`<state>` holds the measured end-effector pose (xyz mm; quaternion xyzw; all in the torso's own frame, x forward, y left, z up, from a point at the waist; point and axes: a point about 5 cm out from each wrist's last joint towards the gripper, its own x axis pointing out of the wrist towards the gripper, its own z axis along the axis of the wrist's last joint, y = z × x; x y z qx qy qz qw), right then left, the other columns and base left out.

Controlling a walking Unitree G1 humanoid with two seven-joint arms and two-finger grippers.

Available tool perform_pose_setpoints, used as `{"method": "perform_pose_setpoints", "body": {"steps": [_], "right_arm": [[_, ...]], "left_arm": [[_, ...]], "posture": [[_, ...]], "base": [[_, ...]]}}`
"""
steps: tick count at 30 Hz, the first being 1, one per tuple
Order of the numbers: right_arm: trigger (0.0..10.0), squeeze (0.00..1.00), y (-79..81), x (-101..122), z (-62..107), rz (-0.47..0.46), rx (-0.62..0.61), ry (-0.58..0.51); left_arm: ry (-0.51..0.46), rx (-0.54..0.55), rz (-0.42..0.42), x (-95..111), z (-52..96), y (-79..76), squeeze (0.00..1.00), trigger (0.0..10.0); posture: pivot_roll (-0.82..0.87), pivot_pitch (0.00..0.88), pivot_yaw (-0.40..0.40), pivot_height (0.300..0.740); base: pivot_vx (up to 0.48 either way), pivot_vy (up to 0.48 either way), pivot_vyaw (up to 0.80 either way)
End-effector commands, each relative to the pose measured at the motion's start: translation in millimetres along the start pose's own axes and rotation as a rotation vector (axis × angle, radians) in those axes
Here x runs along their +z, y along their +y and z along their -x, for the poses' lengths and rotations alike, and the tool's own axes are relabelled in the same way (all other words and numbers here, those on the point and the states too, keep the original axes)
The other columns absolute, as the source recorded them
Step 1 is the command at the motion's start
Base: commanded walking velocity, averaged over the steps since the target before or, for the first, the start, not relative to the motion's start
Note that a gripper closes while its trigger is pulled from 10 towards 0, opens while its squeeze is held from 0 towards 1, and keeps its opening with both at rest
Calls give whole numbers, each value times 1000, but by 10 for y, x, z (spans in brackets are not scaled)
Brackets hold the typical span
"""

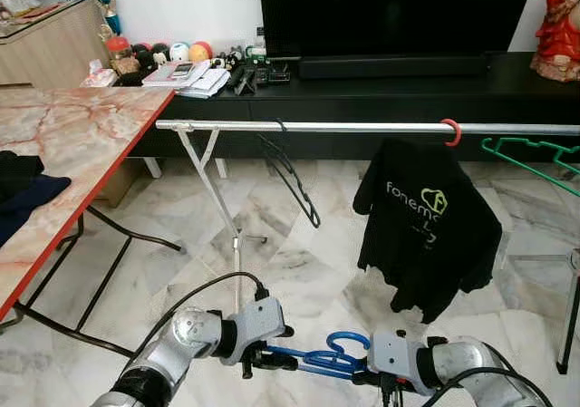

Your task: Hang hanger

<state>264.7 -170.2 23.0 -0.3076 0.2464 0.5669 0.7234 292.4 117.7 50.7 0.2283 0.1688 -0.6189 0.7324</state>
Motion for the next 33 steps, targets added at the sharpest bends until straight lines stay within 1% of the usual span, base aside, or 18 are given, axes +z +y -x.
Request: {"method": "perform_pose_setpoints", "body": {"steps": [1, 2, 3, 5, 7, 9, 10, 13, 22, 30, 33], "right_arm": [[10000, 0, 23, 19, -52, 5, 9, 1], [10000, 0, 23, 19, -52, 5, 9, 1], [10000, 0, 11, 39, -66, 6, 10, -2], [10000, 0, 6, 50, -70, 6, 10, -4], [10000, 0, -21, 112, -82, 15, 18, -19], [10000, 0, -26, 124, -85, 17, 19, -23], [10000, 0, -27, 163, -96, 22, 36, -36], [10000, 0, -11, 185, -127, 30, 56, -37], [10000, 0, 67, 179, -236, 20, 87, -22], [10000, 0, 84, 187, -248, 5, 101, -34], [10000, 0, 70, 185, -248, 5, 95, -34]], "left_arm": [[41, -91, 42, -68, 30, -51, 0, 10000], [41, -91, 42, -68, 30, -51, 0, 10000], [62, -157, 81, -111, 18, -108, 0, 10000], [64, -173, 85, -115, 13, -123, 0, 10000], [48, -141, 65, -75, -39, -104, 0, 10000], [47, -134, 66, -73, -49, -99, 0, 10000], [44, -118, 58, -54, -81, -85, 0, 10000], [32, -112, 69, -21, -117, -73, 0, 10000], [10, -90, 96, 28, -131, -16, 0, 10000], [-5, -57, 86, 55, -143, 15, 0, 10000], [4, -78, 98, 54, -152, 11, 0, 10000]], "posture": [[24, 75, 55, 740], [24, 75, 55, 740], [29, 69, 54, 740], [27, 67, 55, 740], [23, 63, 55, 740], [23, 63, 55, 740], [22, 60, 54, 740], [23, 55, 54, 740], [30, 41, 58, 740], [30, 35, 59, 740], [29, 34, 59, 740]], "base": [[0, 0, 0], [0, 0, 0], [0, 0, 0], [0, 0, 0], [0, 0, 0], [0, 0, 0], [0, 0, 0], [0, 0, 0], [0, 0, 0], [0, 0, 0], [0, 0, 0]]}}
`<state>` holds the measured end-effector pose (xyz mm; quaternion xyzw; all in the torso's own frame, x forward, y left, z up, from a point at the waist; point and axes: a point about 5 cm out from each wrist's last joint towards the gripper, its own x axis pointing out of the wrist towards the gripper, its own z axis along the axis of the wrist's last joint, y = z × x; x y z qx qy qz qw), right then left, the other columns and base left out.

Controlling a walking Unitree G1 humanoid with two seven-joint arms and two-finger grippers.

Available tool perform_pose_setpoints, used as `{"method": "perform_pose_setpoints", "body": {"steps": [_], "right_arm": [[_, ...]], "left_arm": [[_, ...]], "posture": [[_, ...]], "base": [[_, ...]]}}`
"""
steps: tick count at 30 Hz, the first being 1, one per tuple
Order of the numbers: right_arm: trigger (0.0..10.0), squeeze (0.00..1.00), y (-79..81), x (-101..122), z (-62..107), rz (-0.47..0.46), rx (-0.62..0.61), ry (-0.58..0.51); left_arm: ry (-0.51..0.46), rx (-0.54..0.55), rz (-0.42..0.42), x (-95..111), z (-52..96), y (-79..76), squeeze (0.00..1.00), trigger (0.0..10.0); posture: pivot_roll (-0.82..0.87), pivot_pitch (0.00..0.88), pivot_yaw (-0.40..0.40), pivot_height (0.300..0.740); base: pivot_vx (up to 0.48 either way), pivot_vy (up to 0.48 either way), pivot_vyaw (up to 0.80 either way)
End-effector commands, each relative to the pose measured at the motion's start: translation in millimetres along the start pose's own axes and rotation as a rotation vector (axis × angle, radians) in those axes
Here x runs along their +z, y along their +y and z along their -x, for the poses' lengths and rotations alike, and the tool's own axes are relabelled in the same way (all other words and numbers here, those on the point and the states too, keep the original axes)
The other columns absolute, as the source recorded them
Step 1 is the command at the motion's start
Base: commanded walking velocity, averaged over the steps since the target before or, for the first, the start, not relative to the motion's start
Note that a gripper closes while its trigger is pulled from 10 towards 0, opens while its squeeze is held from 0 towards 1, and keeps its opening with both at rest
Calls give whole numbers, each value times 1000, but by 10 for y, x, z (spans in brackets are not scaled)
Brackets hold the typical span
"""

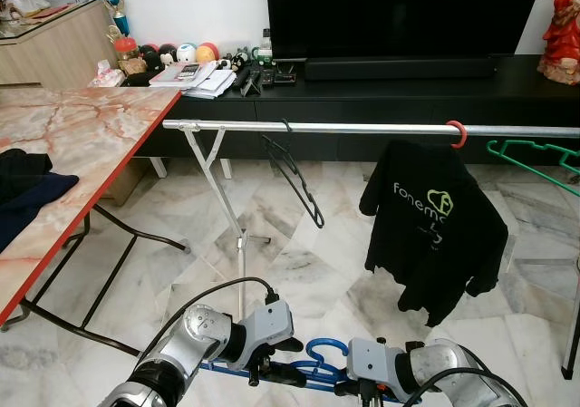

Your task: Hang hanger

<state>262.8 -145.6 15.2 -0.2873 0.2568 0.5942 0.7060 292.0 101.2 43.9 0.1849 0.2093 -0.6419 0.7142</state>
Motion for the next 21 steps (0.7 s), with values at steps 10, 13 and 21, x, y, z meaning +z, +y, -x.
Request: {"method": "perform_pose_setpoints", "body": {"steps": [10, 13, 21], "right_arm": [[10000, 0, -78, 110, -21, 27, -4, -23], [10000, 0, -83, 116, -20, 29, -2, -26], [10000, 0, -114, 143, -22, 29, -4, -31]], "left_arm": [[35, -45, -12, -1, 10, 5, 0, 7490], [49, -54, -41, 0, 9, 1, 0, 3647], [79, -76, -78, -12, -10, -21, 0, 0]], "posture": [[29, 43, 60, 740], [28, 45, 60, 740], [28, 51, 61, 740]], "base": [[0, 0, 0], [0, 0, 0], [0, 0, 0]]}}
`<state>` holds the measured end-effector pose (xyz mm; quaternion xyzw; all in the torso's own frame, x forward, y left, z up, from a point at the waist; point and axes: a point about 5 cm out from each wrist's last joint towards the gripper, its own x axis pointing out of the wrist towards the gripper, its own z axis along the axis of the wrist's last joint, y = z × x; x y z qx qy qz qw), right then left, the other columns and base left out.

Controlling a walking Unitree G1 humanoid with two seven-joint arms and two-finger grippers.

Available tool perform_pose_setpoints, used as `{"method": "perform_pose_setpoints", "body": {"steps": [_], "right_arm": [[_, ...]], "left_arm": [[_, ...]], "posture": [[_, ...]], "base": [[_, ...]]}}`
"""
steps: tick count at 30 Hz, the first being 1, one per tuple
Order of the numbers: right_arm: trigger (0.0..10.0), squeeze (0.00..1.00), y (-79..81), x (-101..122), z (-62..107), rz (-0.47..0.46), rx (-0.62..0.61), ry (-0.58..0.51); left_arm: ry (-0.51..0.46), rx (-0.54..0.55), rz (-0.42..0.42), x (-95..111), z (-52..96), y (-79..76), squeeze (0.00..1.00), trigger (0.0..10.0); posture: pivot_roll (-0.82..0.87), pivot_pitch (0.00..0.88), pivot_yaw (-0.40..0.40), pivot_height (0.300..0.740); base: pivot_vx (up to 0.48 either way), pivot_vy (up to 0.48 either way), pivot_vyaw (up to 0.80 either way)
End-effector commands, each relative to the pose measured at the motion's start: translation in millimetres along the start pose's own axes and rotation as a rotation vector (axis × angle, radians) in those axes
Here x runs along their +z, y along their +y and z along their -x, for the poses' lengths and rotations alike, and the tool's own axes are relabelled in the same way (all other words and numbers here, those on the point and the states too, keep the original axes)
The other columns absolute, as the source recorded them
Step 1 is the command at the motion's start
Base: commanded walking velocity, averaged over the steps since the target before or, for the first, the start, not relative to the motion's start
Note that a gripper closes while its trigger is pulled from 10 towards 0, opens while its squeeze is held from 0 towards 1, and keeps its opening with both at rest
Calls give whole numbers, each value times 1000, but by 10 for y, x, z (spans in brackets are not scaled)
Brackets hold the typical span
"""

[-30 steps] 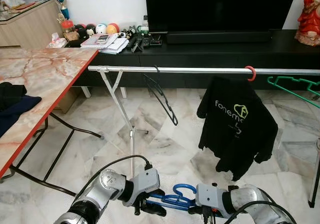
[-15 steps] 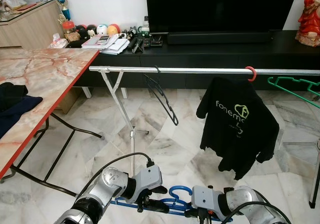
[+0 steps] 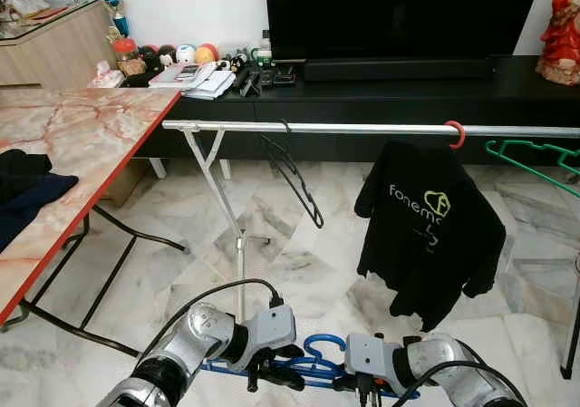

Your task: Hang hanger

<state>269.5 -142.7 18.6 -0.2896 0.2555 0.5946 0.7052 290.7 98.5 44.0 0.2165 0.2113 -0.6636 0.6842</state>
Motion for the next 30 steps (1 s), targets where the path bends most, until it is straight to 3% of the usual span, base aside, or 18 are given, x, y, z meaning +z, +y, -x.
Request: {"method": "perform_pose_setpoints", "body": {"steps": [1, 26, 27, 29, 30], "right_arm": [[10000, 0, -50, 98, -15, 24, -3, -33], [10000, 0, -57, 93, -4, -13, -6, -61], [10000, 341, -59, 95, 0, -20, -7, -70], [10000, 341, -62, 96, 5, -27, -8, -80], [10000, 961, -63, 97, 12, -33, -5, -86]], "left_arm": [[32, -21, -16, -28, 8, -9, 0, 0], [52, -17, -62, -43, -21, -24, 0, 0], [55, -16, -66, -46, -20, -24, 0, 0], [59, -14, -69, -50, -19, -24, 0, 0], [65, -11, -71, -57, -14, -22, 0, 0]], "posture": [[28, 53, 61, 740], [28, 58, 59, 740], [28, 57, 59, 740], [28, 55, 59, 740], [28, 55, 59, 740]], "base": [[0, 0, 0], [0, 0, 0], [0, 0, 0], [0, 0, 0], [0, 0, 0]]}}
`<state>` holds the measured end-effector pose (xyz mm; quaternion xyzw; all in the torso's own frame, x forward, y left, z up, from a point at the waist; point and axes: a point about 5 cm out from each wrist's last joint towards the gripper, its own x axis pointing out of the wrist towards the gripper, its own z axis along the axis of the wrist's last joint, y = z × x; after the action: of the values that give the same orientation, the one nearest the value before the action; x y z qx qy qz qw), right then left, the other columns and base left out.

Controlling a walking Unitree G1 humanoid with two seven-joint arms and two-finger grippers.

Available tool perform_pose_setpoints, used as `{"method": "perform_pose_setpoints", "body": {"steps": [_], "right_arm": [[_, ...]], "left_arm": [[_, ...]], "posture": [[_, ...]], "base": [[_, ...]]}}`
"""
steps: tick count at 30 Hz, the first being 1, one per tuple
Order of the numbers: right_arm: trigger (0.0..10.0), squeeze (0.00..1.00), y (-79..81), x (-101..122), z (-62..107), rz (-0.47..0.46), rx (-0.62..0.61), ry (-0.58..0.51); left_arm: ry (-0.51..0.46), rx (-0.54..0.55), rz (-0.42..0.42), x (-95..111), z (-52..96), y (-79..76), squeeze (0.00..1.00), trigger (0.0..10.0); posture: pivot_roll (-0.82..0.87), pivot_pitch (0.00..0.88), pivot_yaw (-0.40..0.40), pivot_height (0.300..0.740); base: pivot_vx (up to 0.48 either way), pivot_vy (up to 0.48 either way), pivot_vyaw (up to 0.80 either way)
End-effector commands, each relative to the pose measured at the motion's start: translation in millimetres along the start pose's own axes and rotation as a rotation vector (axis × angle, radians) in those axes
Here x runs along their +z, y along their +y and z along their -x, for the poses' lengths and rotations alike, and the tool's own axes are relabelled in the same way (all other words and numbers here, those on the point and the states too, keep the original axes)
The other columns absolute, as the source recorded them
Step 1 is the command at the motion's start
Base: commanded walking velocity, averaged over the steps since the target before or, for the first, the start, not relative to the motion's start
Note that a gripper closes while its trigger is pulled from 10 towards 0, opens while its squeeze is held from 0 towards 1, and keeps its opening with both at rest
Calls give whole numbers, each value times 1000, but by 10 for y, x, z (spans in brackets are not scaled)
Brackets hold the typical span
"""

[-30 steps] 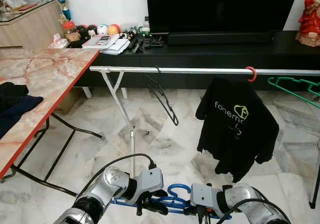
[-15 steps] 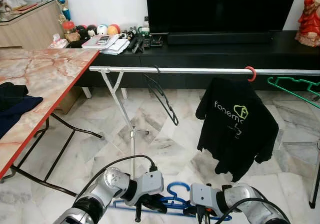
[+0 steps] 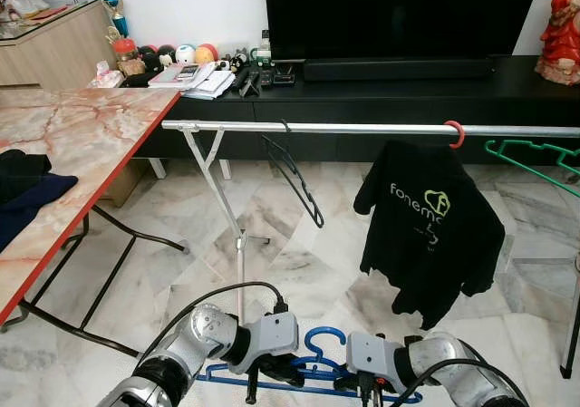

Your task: Hang hanger

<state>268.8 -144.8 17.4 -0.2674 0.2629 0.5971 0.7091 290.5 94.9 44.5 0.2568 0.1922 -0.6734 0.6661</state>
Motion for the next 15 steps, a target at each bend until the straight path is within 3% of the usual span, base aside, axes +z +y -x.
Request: {"method": "perform_pose_setpoints", "body": {"steps": [1, 12, 15], "right_arm": [[10000, 1000, -65, 123, 7, 5, -15, -70], [10000, 1000, -15, 67, 81, -1, 64, -58], [10000, 1000, -16, -3, 112, 9, 60, -2]], "left_arm": [[38, 0, 20, -85, 12, -27, 0, 0], [127, 14, -22, -195, 45, -52, 0, 0], [177, 29, -27, -292, 88, -78, 0, 0]], "posture": [[28, 55, 59, 740], [22, 51, 54, 740], [22, 52, 54, 740]], "base": [[0, 0, 0], [0, 0, 0], [0, 0, 0]]}}
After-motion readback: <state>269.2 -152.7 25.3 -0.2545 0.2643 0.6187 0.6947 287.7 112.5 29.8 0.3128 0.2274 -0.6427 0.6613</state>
